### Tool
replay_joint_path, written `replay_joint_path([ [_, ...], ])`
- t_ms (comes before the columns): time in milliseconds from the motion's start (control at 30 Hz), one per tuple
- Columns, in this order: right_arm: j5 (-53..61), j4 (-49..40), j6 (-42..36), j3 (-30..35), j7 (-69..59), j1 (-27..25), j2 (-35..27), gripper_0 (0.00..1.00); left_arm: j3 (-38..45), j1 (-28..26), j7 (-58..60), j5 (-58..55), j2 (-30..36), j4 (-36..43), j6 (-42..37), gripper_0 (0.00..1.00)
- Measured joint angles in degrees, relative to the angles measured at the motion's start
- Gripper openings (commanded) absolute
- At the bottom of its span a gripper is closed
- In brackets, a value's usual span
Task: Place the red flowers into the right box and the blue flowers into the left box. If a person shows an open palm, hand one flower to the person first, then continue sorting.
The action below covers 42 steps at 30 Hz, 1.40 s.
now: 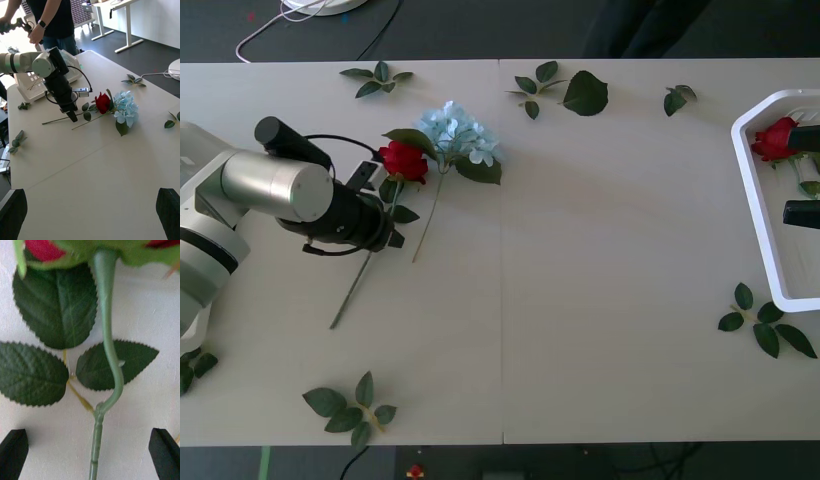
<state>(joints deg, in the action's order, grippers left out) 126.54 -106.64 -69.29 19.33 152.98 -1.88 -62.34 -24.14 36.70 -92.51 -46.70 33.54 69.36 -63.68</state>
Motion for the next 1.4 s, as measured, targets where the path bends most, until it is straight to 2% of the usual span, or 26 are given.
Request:
replay_joint_path([
  [33, 0.0, 0.0, 0.0, 0.0, 0.0, 0.0, 0.0, 1.0, -0.27, 0.11, 0.0, 0.21, 0.0, 0.0, 0.38, 0.17],
  [67, 0.0, 0.0, 0.0, 0.0, 0.0, 0.0, 0.0, 1.0, -0.49, 0.21, 0.0, 0.28, 0.0, 0.0, 0.62, 0.0],
  [967, 0.0, 0.0, 0.0, 0.0, 0.0, 0.0, 0.0, 1.0, 0.65, 0.29, 0.0, 1.69, 0.0, -0.1, 1.1, 0.0],
  [1133, 0.0, 0.0, 0.0, 0.0, 0.0, 0.0, 0.0, 1.0, 7.72, 0.29, 0.0, 1.68, 0.01, 0.04, -0.67, 0.0],
  [1400, 0.0, 0.0, 0.0, 0.0, 0.0, -0.01, 0.0, 1.0, 29.54, 0.29, 0.0, 1.04, 0.04, 6.69, -18.11, 0.0],
])
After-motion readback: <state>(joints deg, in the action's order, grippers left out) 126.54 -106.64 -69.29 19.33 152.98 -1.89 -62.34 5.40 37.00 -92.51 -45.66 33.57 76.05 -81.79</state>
